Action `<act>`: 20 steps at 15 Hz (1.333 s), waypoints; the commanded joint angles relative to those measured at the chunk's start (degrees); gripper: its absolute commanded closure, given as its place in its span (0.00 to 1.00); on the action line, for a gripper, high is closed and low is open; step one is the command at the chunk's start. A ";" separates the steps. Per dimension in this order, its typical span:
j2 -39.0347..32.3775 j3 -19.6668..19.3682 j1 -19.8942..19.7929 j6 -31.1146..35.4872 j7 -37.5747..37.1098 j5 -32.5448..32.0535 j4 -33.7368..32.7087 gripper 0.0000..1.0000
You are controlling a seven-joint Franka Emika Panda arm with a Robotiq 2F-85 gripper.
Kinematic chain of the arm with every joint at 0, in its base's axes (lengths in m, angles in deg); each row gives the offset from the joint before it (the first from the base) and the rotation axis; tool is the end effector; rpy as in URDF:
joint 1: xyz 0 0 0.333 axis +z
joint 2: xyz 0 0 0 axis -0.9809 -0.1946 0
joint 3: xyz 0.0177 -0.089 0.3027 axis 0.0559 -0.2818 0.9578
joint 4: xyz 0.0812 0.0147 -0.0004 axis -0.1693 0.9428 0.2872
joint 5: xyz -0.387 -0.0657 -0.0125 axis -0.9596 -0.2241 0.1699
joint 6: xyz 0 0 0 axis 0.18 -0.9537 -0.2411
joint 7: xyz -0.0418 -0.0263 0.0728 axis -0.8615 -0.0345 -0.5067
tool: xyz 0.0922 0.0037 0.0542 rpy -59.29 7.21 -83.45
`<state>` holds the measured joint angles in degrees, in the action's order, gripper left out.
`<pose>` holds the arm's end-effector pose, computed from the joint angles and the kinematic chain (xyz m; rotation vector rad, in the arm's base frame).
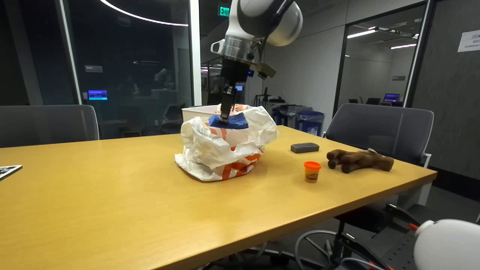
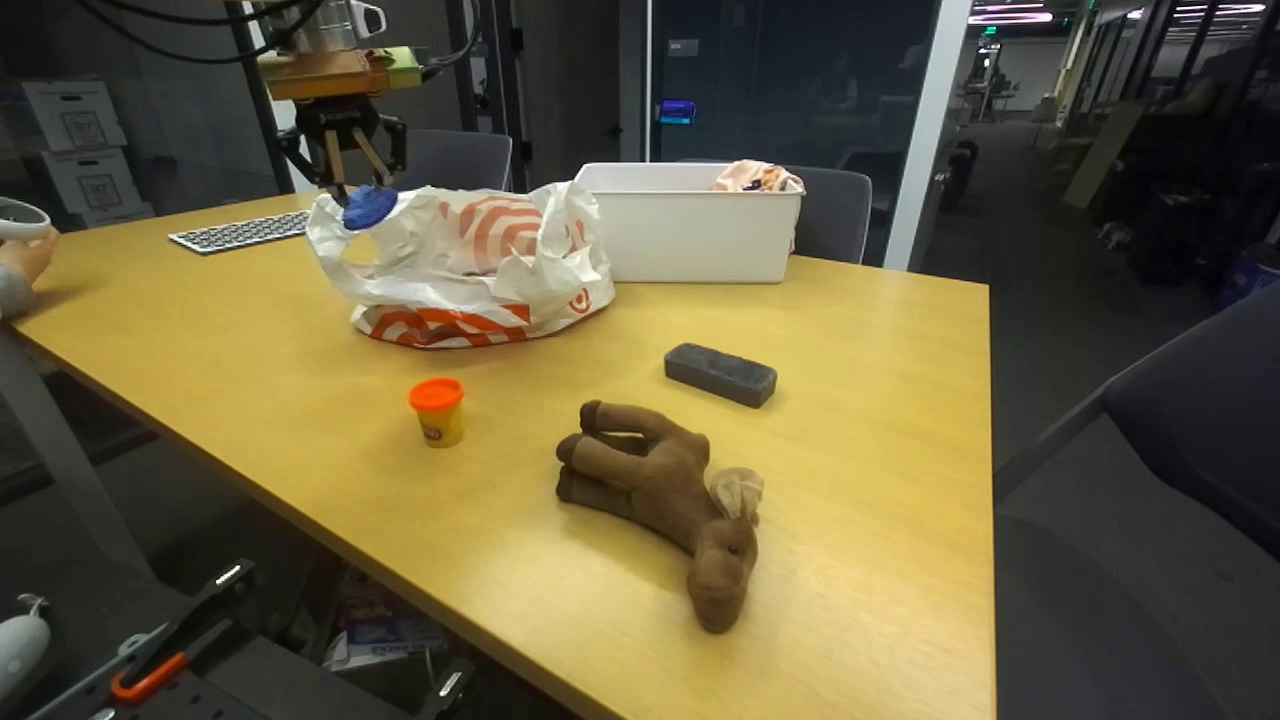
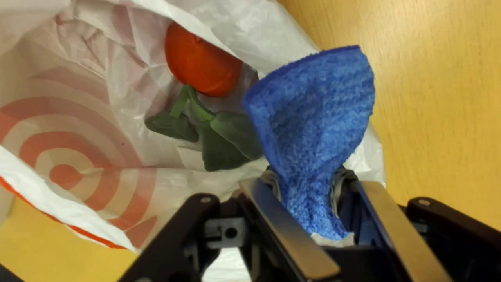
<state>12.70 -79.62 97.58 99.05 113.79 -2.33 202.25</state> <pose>0.5071 0.2706 0.4014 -2.6986 -1.5402 -0.3958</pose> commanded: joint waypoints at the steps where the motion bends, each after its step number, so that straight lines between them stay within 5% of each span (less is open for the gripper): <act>1: -9.16 3.36 -3.10 -8.76 9.73 2.60 -14.51 0.84; 6: -14.59 2.82 -4.33 -15.72 15.12 -9.19 -26.12 0.83; 11: -17.50 3.89 -7.12 -18.73 21.11 -7.10 -29.56 0.83; 12: -17.75 4.05 -7.37 -19.23 21.88 -6.66 -29.82 0.45; 14: -17.56 4.68 -8.08 -20.00 24.06 -5.03 -29.87 0.39; 19: -14.44 5.47 -10.05 -20.37 27.51 0.00 -27.27 0.01; 20: -13.82 5.22 -10.58 -19.63 27.59 1.04 -26.58 0.00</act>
<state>-3.70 -75.27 89.35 80.18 138.54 -4.85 174.59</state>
